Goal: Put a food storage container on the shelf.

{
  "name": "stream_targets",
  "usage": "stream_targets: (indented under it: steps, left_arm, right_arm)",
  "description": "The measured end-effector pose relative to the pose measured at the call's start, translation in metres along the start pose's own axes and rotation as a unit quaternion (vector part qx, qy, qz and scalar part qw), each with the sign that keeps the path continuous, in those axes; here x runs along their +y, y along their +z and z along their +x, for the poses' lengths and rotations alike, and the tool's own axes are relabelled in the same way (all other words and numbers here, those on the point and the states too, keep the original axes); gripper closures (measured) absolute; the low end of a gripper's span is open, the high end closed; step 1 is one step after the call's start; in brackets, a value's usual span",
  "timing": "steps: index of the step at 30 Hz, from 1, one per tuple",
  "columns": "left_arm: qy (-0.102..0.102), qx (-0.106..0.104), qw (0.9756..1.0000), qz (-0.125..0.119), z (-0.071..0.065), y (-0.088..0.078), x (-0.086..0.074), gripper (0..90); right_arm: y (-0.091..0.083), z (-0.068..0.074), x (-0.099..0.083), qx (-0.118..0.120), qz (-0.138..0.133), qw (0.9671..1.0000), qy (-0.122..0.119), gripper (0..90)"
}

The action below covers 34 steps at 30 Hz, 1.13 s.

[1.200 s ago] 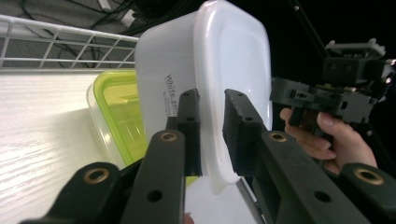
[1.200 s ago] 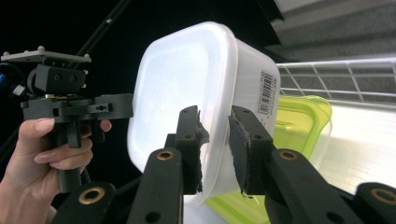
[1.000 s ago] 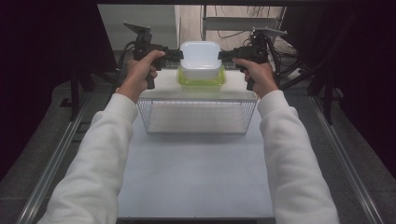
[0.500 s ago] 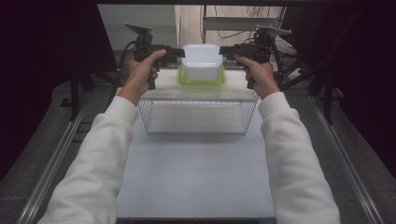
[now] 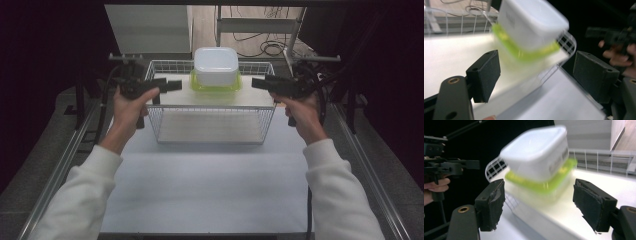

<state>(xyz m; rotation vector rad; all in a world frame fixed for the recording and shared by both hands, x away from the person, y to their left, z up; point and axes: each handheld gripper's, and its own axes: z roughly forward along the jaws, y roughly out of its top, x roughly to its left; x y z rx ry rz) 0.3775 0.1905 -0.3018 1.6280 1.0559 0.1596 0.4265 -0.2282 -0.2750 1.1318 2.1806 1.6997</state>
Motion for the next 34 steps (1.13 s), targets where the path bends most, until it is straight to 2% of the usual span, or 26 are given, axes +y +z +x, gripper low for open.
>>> stream_targets:
  steps: [3,8,14,15,16,19,23,25,27,34]
  left_arm:
    - [0.017,0.000,0.9998,0.008,-0.003,-0.012,-0.034,21.1]
    - [0.015,0.013,0.9993,0.033,0.004,-0.022,-0.092,21.4]
    - [0.017,0.027,0.9976,0.062,0.006,-0.027,-0.140,21.5]
    - [0.017,0.028,0.9973,0.065,0.006,-0.027,-0.143,21.3]
    - [0.015,0.030,0.9969,0.071,0.006,-0.026,-0.151,21.2]
    - [0.011,0.028,0.9957,0.087,0.007,-0.024,-0.163,21.0]
    - [0.004,0.032,0.9943,0.101,0.010,-0.019,-0.177,21.2]
    - [0.007,0.035,0.9936,0.107,0.011,-0.018,-0.179,21.1]
    - [0.006,0.035,0.9940,0.104,0.011,-0.018,-0.178,21.2]
    - [0.004,0.041,0.9933,0.108,0.014,-0.019,-0.181,20.9]
  right_arm:
    - [-0.015,0.004,-0.028,-0.002,0.004,0.9999,-0.014,25.0]
    - [-0.033,0.003,-0.073,-0.001,0.017,0.9997,-0.017,24.9]
    - [-0.044,-0.001,-0.129,-0.003,0.036,0.9993,-0.006,24.8]
    - [-0.044,-0.002,-0.140,-0.007,0.041,0.9991,-0.004,24.9]
    - [-0.044,-0.003,-0.144,-0.008,0.043,0.9990,-0.003,24.9]
    - [-0.045,-0.008,-0.168,-0.013,0.060,0.9981,0.009,24.8]
    - [-0.043,-0.013,-0.186,-0.022,0.084,0.9961,0.015,24.8]
    - [-0.044,-0.013,-0.186,-0.027,0.086,0.9958,0.014,24.7]
    - [-0.046,-0.013,-0.184,-0.026,0.074,0.9967,0.017,24.2]
    - [-0.048,-0.014,-0.186,-0.036,0.064,0.9972,0.015,20.6]
